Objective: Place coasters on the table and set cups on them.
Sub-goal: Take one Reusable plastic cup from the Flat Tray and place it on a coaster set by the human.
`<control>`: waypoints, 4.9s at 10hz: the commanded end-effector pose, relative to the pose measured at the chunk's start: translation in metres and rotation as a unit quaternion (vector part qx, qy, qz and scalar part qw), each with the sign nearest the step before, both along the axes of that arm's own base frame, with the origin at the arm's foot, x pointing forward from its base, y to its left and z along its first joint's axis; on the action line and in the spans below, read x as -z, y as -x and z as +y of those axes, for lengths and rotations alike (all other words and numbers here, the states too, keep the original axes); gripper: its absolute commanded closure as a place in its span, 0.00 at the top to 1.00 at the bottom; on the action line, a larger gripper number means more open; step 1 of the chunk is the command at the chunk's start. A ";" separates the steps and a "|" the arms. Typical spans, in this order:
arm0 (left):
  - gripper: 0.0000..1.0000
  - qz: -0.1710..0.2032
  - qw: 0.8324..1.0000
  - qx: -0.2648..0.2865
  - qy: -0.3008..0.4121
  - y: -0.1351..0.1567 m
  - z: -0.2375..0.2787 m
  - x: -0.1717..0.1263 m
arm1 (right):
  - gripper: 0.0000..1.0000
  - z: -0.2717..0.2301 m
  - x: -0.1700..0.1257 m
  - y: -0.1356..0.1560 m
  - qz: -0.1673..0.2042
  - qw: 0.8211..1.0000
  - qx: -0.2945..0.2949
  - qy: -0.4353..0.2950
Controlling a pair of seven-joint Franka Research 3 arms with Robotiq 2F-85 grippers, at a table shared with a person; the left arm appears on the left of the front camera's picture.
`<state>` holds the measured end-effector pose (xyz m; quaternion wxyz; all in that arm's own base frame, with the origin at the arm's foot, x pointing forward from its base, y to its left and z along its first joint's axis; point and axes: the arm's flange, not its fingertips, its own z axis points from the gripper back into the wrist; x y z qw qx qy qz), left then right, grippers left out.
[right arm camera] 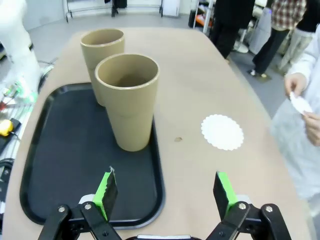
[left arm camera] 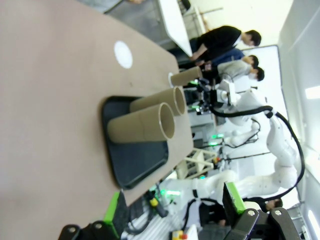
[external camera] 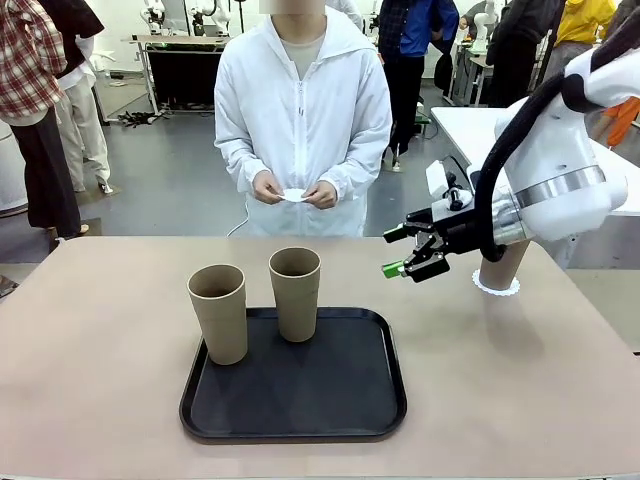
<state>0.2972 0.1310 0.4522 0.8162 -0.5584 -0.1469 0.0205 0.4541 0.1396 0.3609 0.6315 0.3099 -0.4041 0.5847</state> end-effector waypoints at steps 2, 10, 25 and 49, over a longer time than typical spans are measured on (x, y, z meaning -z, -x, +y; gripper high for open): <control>1.00 -0.008 1.000 0.000 0.007 0.001 0.001 0.000 | 1.00 0.008 0.014 0.000 0.014 0.999 -0.007 -0.033; 1.00 -0.008 1.000 0.000 0.007 0.001 0.001 0.000 | 1.00 0.003 0.009 0.002 0.019 1.000 -0.009 -0.020; 1.00 -0.008 1.000 0.000 0.007 0.001 0.001 0.000 | 1.00 0.078 0.102 -0.012 0.065 0.990 -0.043 -0.118; 1.00 -0.008 1.000 0.000 0.007 0.001 0.001 0.000 | 1.00 0.160 0.123 -0.017 0.100 0.980 -0.126 -0.114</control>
